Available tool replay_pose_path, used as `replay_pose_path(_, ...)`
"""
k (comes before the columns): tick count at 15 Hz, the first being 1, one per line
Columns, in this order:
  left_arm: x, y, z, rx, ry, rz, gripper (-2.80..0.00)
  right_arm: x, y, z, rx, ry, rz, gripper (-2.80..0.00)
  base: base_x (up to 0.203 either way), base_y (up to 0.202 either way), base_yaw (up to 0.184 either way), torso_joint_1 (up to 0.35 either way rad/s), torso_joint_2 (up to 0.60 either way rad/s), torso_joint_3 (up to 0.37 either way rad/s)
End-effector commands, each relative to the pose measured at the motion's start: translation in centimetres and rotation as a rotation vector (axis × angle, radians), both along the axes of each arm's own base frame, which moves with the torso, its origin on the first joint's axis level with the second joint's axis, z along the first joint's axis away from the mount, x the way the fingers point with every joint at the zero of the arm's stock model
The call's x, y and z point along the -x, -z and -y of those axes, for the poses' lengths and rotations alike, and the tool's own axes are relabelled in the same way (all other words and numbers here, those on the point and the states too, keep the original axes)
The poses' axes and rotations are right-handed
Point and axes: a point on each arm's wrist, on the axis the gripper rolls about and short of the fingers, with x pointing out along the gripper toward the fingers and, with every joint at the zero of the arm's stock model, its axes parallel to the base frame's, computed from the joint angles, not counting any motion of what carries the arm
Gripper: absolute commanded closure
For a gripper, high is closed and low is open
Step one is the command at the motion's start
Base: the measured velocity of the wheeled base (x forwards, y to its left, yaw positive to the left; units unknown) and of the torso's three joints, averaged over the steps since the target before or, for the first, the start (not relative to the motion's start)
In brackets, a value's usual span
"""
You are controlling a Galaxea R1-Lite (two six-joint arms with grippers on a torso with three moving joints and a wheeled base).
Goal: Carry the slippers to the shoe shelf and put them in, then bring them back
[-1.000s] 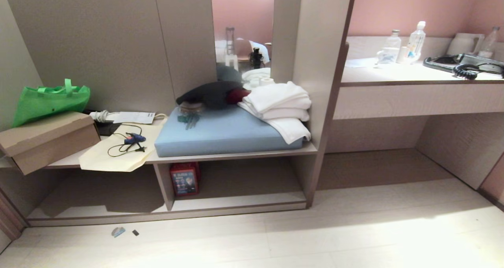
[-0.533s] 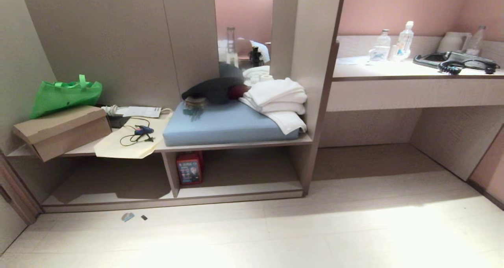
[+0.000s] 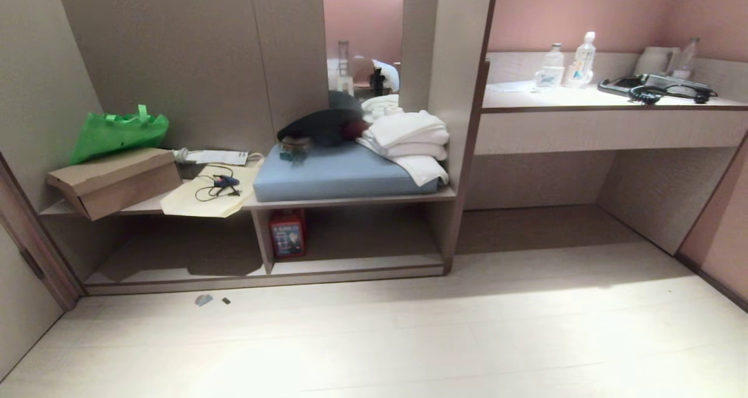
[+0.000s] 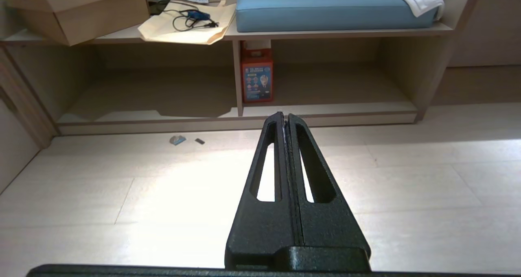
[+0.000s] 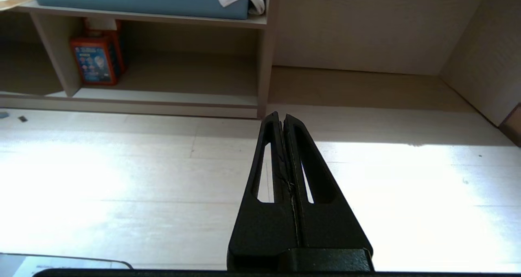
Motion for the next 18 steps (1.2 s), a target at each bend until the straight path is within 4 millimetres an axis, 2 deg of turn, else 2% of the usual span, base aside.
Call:
replay_pose_path(1, -0.07, 0.21, 0.0, 0.0, 0.0, -0.008, 0.0, 0.0, 0.0, 0.0, 0.0, -0.001, 0.0, 0.0, -0.196, 0.0, 0.0, 0.002, 0.0, 0.003)
replay_pose_path(18, -0.07, 0.21, 0.0, 0.0, -0.001, -0.008, 0.0, 0.0, 0.02, 0.0, 0.002, -0.001, -0.002, 0.0, -0.193, 0.0, 0.002, 0.002, 0.0, 0.003)
